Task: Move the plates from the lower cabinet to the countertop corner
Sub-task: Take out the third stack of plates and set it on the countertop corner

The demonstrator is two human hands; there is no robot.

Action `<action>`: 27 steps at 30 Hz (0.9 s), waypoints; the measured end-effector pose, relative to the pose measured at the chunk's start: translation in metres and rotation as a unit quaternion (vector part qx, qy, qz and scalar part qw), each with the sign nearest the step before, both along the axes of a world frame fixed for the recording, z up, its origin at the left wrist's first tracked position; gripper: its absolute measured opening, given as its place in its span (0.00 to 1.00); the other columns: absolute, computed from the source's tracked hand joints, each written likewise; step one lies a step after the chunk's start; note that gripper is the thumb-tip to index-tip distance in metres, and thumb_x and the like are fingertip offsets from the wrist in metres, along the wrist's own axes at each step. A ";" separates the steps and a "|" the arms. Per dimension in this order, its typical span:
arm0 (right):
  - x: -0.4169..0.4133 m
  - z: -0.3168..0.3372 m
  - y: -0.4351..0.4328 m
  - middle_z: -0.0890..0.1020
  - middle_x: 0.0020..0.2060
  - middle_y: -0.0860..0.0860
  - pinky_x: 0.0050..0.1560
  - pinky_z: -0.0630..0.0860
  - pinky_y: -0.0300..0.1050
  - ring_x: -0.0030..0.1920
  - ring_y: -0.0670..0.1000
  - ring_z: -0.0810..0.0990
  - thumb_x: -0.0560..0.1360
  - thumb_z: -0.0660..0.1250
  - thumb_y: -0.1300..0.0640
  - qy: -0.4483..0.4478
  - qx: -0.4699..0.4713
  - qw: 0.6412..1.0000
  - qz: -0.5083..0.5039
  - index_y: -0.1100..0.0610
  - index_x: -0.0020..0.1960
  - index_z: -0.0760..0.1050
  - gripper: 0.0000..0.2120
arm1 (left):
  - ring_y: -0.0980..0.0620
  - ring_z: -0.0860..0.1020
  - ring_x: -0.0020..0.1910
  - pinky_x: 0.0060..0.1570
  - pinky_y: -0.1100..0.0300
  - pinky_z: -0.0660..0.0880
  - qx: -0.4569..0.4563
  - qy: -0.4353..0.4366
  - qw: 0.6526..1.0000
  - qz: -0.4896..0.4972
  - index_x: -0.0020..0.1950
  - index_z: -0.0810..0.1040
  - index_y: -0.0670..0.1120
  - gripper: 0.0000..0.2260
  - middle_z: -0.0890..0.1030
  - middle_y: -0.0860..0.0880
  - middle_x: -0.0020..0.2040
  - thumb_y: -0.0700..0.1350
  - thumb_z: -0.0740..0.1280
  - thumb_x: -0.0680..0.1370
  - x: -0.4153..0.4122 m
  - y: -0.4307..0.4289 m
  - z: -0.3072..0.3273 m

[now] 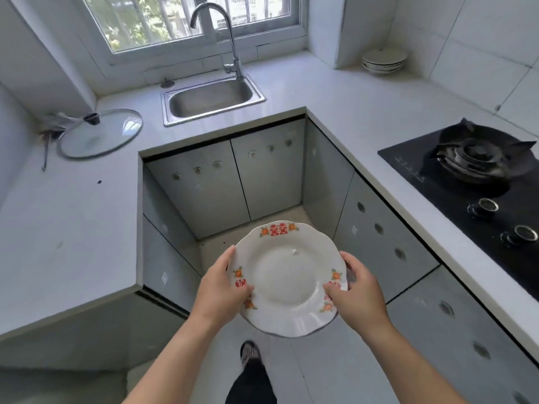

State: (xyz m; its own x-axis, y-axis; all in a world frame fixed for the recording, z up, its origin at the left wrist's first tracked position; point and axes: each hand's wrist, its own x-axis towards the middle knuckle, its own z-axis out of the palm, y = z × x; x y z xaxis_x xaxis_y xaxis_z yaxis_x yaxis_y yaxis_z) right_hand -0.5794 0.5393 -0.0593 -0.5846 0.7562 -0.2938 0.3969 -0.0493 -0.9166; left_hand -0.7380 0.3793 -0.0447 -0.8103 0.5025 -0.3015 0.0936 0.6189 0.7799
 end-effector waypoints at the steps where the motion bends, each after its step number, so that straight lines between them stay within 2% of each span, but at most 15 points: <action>1: -0.014 -0.001 0.010 0.81 0.46 0.41 0.40 0.78 0.36 0.45 0.41 0.81 0.69 0.68 0.69 -0.002 0.004 1.000 -0.002 0.48 0.59 0.73 0.24 | 0.54 0.78 0.55 0.57 0.55 0.75 0.004 -0.001 1.000 0.001 0.73 0.62 0.52 0.37 0.76 0.53 0.61 0.37 0.72 0.68 -0.013 0.010 -0.002; 5: -0.080 -0.005 0.058 0.81 0.48 0.41 0.42 0.78 0.38 0.47 0.45 0.82 0.68 0.68 0.68 -0.010 0.024 0.999 -0.019 0.51 0.62 0.72 0.25 | 0.52 0.76 0.58 0.60 0.53 0.73 0.020 -0.010 1.000 -0.002 0.73 0.62 0.51 0.36 0.75 0.52 0.63 0.36 0.71 0.67 -0.081 0.061 -0.014; 7: -0.115 -0.005 0.083 0.80 0.48 0.40 0.43 0.78 0.39 0.49 0.47 0.81 0.69 0.68 0.68 -0.008 0.025 0.999 -0.032 0.50 0.62 0.72 0.25 | 0.53 0.76 0.56 0.57 0.56 0.74 0.035 -0.008 0.999 -0.016 0.73 0.63 0.51 0.36 0.76 0.53 0.60 0.36 0.71 0.68 -0.120 0.090 -0.016; 9: -0.148 -0.002 0.109 0.80 0.50 0.42 0.46 0.80 0.44 0.49 0.47 0.81 0.69 0.69 0.68 -0.011 0.027 0.998 -0.050 0.49 0.63 0.71 0.26 | 0.54 0.76 0.54 0.52 0.60 0.73 0.042 -0.006 0.999 -0.033 0.73 0.62 0.51 0.35 0.76 0.54 0.58 0.35 0.70 0.69 -0.157 0.121 -0.009; 12: -0.189 0.008 0.143 0.81 0.48 0.42 0.45 0.81 0.48 0.47 0.48 0.83 0.69 0.69 0.68 -0.002 0.029 0.997 -0.070 0.49 0.61 0.71 0.25 | 0.54 0.76 0.56 0.55 0.56 0.76 0.043 -0.007 0.997 -0.067 0.73 0.62 0.52 0.36 0.76 0.53 0.61 0.36 0.70 0.68 -0.208 0.164 0.003; 14: -0.214 0.015 0.167 0.81 0.46 0.42 0.44 0.81 0.49 0.45 0.47 0.83 0.70 0.68 0.69 0.008 0.020 0.996 -0.087 0.48 0.60 0.71 0.24 | 0.54 0.76 0.57 0.54 0.57 0.76 0.045 0.001 0.995 -0.087 0.73 0.62 0.53 0.36 0.76 0.53 0.61 0.36 0.70 0.68 -0.239 0.195 0.011; 16: -0.235 0.019 0.192 0.81 0.45 0.43 0.42 0.81 0.47 0.45 0.47 0.82 0.70 0.69 0.69 0.011 0.017 0.994 -0.105 0.48 0.60 0.71 0.24 | 0.54 0.77 0.56 0.51 0.59 0.76 0.044 0.005 0.994 -0.103 0.73 0.61 0.53 0.36 0.76 0.54 0.61 0.36 0.70 0.69 -0.264 0.227 0.015; 22: -0.278 0.023 0.276 0.80 0.46 0.41 0.36 0.75 0.34 0.44 0.41 0.80 0.70 0.69 0.67 -0.004 0.040 0.989 -0.140 0.48 0.59 0.72 0.23 | 0.53 0.77 0.56 0.53 0.54 0.78 0.033 -0.004 0.988 -0.148 0.73 0.62 0.55 0.36 0.76 0.53 0.61 0.38 0.71 0.68 -0.320 0.325 0.012; 24: -0.291 0.021 0.308 0.80 0.45 0.38 0.36 0.73 0.33 0.45 0.40 0.80 0.70 0.68 0.68 -0.009 0.049 0.988 -0.146 0.47 0.57 0.73 0.22 | 0.52 0.77 0.57 0.52 0.54 0.79 0.025 -0.001 0.987 -0.160 0.72 0.62 0.56 0.36 0.76 0.52 0.62 0.39 0.71 0.68 -0.335 0.361 0.008; 27: -0.310 0.020 0.359 0.81 0.45 0.39 0.37 0.74 0.35 0.43 0.41 0.81 0.70 0.68 0.68 -0.011 0.045 0.987 -0.156 0.46 0.55 0.74 0.21 | 0.52 0.76 0.57 0.51 0.56 0.78 0.012 0.000 0.985 -0.173 0.73 0.60 0.58 0.37 0.75 0.52 0.62 0.40 0.70 0.67 -0.355 0.416 0.008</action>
